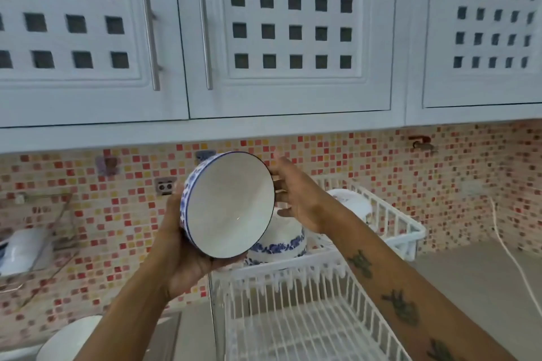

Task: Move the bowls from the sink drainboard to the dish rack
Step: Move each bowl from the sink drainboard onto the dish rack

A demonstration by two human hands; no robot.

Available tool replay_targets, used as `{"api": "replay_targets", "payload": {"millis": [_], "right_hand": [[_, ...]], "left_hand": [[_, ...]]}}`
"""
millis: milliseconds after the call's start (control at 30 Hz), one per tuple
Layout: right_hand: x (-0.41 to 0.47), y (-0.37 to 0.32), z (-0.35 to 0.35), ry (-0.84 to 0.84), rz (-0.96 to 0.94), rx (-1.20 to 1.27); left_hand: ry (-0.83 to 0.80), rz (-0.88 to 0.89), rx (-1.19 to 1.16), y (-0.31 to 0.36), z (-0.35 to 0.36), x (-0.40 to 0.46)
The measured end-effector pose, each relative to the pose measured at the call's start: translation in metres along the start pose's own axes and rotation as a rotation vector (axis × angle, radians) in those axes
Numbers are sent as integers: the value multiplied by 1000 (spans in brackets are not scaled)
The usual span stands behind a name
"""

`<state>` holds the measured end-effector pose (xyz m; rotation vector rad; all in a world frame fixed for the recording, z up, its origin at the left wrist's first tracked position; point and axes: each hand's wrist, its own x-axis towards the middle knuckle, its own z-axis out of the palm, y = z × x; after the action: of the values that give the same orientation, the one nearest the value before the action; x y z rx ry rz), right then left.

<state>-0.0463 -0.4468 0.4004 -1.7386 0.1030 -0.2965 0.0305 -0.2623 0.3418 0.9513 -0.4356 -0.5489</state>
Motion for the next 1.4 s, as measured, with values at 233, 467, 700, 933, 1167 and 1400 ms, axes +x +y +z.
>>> {"api": "replay_targets", "payload": {"millis": [233, 467, 700, 933, 1167, 1400], "right_hand": [[19, 5, -39, 97, 92, -133], [36, 10, -50, 80, 174, -236], [61, 45, -48, 167, 209, -127], [72, 66, -45, 140, 230, -76], [81, 82, -47, 72, 361, -108], [95, 94, -47, 53, 365, -146]], "left_hand": [[74, 323, 707, -19, 38, 43], [140, 597, 1186, -35, 42, 81], [208, 452, 1453, -46, 39, 103], [203, 410, 1417, -57, 26, 108], [164, 283, 1445, -58, 30, 102], [118, 169, 1489, -60, 25, 105]]}}
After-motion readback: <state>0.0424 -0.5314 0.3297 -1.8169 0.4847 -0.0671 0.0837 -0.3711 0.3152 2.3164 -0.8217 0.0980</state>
